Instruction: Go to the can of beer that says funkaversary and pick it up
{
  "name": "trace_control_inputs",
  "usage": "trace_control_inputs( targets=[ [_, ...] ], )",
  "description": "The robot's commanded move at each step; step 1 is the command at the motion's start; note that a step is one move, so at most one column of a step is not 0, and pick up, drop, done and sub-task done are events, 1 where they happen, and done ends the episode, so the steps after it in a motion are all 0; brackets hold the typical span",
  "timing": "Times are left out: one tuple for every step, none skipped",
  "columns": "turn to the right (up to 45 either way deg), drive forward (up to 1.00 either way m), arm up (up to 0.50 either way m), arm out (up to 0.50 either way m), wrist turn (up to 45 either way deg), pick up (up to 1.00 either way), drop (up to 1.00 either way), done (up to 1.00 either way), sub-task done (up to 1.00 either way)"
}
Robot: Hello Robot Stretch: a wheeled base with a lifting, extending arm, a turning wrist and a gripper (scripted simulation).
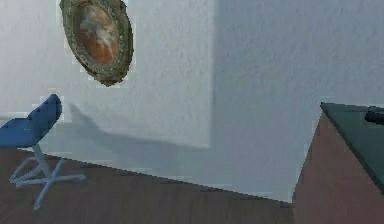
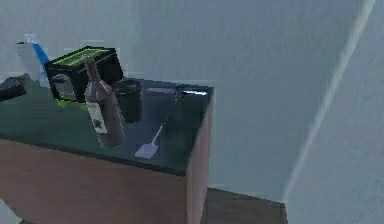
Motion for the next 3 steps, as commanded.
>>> trace_control_inputs(
  targets=[
    [45.0, 0.00, 0.00, 0.00, 0.0, 0.00, 0.00, 0.00, 0.00],
    [45.0, 0.00, 0.00, 0.00, 0.0, 0.00, 0.00, 0.00, 0.00],
    [36.0, 0.00, 0.00, 0.00, 0.0, 0.00, 0.00, 0.00, 0.00]
  ],
)
